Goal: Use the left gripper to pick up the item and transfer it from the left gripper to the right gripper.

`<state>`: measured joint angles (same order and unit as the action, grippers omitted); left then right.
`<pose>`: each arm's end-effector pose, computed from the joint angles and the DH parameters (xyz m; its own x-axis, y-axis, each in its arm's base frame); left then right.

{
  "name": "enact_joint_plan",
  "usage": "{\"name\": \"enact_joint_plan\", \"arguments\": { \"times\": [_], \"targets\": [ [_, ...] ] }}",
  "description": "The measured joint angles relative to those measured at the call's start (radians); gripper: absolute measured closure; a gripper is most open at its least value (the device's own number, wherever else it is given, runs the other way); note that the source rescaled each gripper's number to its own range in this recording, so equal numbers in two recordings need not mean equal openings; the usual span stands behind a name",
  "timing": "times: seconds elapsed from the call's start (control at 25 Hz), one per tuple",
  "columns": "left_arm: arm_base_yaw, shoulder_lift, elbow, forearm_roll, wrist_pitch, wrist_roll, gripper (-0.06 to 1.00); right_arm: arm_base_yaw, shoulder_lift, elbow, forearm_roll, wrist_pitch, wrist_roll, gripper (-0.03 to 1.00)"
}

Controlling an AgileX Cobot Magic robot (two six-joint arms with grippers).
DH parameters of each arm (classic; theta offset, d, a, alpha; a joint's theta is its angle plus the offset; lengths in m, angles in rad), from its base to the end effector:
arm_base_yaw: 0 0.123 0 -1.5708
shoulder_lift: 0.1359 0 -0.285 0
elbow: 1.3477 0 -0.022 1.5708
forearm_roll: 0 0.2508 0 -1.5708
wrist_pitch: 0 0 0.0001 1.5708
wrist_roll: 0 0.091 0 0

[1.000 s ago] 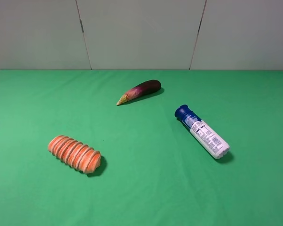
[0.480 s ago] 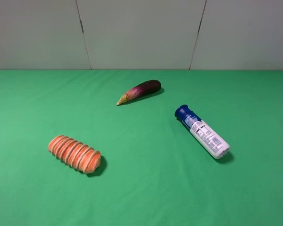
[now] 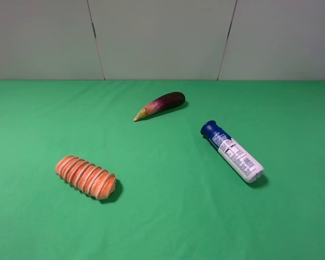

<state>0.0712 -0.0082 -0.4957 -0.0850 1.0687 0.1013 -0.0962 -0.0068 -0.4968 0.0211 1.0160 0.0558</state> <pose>-0.0056 -0.0072 0.2756 -0.4566 0.0277 -0.8892 0.0226 0.9996 0.0195 -0.0036 0.0020 0.2800 -0.4043 0.1062 -0.9085 0.1070 0.9919 0.0683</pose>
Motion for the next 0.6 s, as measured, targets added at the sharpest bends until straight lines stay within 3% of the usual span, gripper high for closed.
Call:
{"name": "enact_joint_plan", "arguments": {
  "times": [0.16,0.4,0.6],
  "targets": [
    [0.0,0.0,0.0,0.0,0.0,0.0,0.06,0.013,0.0,0.0,0.0,-0.001,0.0,-0.03],
    [0.0,0.0,0.0,0.0,0.0,0.0,0.06,0.12,0.0,0.0,0.0,-0.001,0.0,-0.03],
    [0.0,0.0,0.0,0.0,0.0,0.0,0.06,0.124,0.0,0.0,0.0,-0.001,0.0,-0.03]
  ]
}}
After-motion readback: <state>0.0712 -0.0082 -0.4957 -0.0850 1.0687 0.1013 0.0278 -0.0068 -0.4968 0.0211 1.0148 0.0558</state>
